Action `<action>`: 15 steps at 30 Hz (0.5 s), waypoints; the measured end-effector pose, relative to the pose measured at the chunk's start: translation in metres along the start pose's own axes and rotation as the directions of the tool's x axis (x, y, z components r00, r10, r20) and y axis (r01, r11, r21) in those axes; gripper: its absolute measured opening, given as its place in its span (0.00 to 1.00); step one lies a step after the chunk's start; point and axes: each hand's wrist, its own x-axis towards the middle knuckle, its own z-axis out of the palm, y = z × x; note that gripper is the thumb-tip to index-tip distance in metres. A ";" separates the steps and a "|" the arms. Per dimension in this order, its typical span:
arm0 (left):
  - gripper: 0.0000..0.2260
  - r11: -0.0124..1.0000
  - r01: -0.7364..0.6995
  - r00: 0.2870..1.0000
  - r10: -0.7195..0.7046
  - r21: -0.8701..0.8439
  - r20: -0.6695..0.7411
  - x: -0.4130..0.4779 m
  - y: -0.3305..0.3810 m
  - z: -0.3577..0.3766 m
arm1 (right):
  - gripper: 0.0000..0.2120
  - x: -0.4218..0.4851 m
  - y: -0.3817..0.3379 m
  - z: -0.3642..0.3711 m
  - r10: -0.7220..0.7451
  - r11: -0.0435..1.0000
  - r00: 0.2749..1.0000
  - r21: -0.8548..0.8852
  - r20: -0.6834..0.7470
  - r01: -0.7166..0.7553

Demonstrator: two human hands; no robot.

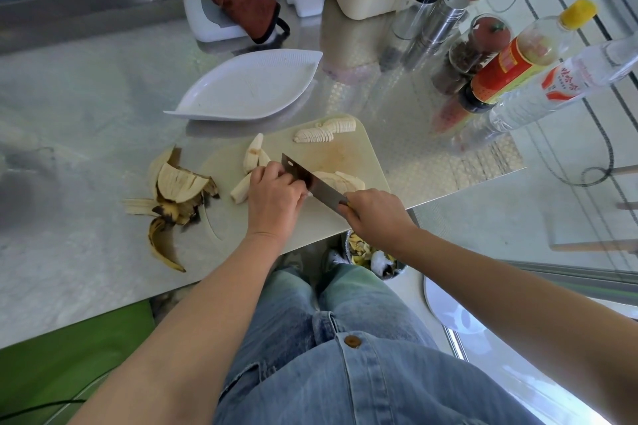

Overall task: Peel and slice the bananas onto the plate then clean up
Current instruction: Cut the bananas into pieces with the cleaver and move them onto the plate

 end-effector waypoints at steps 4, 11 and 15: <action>0.04 1.000 0.003 1.000 -0.003 -0.016 -0.029 0.000 0.000 -0.001 | 0.13 -0.001 0.000 0.000 0.019 0.997 1.000 0.078 -0.004 -0.019; 0.05 0.999 0.020 0.999 -0.022 -0.041 -0.045 0.000 -0.002 0.003 | 0.15 0.000 0.003 -0.008 -0.017 0.997 1.000 0.075 -0.018 0.018; 0.05 0.999 0.020 0.999 -0.022 -0.040 -0.045 0.000 -0.002 0.003 | 0.14 0.001 0.003 -0.010 -0.023 0.997 1.000 0.067 -0.009 0.024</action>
